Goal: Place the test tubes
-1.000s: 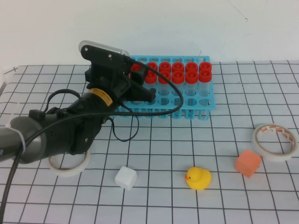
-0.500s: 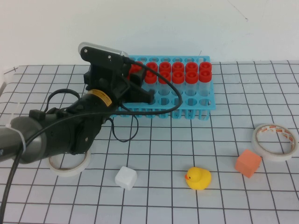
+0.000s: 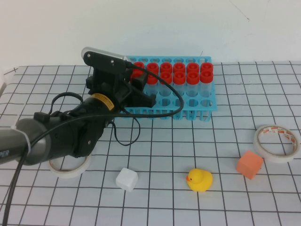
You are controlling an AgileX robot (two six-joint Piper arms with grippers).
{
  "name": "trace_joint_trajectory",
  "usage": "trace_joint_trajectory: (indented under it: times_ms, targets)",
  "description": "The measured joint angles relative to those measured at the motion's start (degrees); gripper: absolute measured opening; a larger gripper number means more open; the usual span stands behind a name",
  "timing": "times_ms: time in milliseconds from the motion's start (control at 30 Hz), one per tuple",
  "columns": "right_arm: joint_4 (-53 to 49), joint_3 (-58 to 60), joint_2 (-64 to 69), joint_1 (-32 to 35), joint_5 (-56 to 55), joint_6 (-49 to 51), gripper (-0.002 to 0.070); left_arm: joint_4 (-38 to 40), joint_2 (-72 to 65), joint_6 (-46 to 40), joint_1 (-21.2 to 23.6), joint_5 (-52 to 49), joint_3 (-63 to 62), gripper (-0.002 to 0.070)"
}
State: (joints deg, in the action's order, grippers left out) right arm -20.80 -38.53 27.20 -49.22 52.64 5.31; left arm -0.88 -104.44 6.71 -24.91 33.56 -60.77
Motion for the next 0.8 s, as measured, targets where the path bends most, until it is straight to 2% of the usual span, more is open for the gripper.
trace_joint_trajectory:
  times_ms: [233,367,433,500,633,800]
  targets:
    - [0.0,0.0,0.0,0.0,0.0,0.0,-0.0001,-1.8,-0.4,0.0,0.0,0.0,0.0,0.0279]
    - [0.0,0.0,0.0,0.0,0.0,0.0,-0.0001,-1.8,-0.4,0.0,0.0,0.0,0.0,0.0423]
    - [0.0,0.1,0.0,0.0,0.0,0.0,-0.0001,-2.0,-0.3,0.0,0.0,0.0,0.0,0.0461]
    - [0.0,0.1,0.0,0.0,0.0,0.0,-0.0001,-2.0,0.2,0.0,0.0,0.0,0.0,0.047]
    - [0.0,0.1,0.0,0.0,0.0,0.0,-0.0001,-0.8,2.7,-1.7,0.0,1.8,0.0,0.0421]
    - [0.0,0.1,0.0,0.0,0.0,0.0,-0.0001,0.9,9.3,-7.6,0.0,2.6,0.0,0.0262]
